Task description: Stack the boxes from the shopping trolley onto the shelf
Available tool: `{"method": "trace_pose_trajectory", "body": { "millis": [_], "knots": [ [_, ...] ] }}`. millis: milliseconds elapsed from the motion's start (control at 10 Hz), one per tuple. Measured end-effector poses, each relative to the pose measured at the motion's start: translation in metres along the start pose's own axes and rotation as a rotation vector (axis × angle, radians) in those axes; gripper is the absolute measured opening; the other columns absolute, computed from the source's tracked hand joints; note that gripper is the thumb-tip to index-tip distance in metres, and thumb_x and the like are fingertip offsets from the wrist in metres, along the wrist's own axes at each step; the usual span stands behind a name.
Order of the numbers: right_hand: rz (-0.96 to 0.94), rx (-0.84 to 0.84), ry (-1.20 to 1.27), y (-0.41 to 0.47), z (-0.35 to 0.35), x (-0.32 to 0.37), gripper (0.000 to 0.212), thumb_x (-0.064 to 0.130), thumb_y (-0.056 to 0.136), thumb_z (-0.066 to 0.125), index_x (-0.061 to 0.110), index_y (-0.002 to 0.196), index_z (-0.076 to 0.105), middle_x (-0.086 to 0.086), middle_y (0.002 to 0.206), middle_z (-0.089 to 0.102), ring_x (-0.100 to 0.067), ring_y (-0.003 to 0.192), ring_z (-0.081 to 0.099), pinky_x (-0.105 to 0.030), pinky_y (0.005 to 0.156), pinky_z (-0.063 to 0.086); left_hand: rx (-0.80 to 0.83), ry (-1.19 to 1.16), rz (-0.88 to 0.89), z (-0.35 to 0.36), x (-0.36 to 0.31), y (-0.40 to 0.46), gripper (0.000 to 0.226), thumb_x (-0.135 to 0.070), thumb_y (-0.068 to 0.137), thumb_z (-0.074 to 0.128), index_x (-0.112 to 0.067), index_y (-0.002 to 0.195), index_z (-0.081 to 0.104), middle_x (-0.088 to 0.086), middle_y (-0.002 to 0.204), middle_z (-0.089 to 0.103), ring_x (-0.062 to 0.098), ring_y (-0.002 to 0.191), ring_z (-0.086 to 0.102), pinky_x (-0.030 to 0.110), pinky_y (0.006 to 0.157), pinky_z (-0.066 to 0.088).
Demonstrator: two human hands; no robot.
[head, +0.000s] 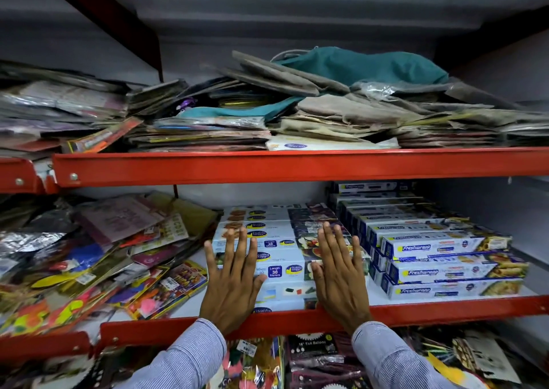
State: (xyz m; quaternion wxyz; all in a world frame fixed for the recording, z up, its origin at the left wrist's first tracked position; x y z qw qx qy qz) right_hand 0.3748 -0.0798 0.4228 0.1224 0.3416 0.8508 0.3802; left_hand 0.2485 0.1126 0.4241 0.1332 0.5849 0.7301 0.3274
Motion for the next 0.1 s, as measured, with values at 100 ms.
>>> {"method": "trace_pose_trajectory", "body": {
  "millis": [100],
  "knots": [
    [-0.024, -0.040, 0.055, 0.0072, -0.0211, 0.0127, 0.061, 0.037, 0.099, 0.029, 0.013, 0.154, 0.016, -0.004, 0.164, 0.012, -0.021, 0.152, 0.007, -0.058, 0.118, 0.018, -0.102, -0.048, 0.013, -0.0237, -0.0030, 0.0028, 0.074, -0.052, 0.097, 0.033, -0.002, 0.150, 0.020, 0.022, 0.160, 0.010, 0.040, 0.148, 0.005, 0.075, 0.109, 0.009]
  ]
}}
Point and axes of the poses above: each hand's wrist, its own y-axis towards the middle knuckle, its own z-axis out of the palm, x = y × z, the point moved 2 cm from there along y, towards the middle knuckle
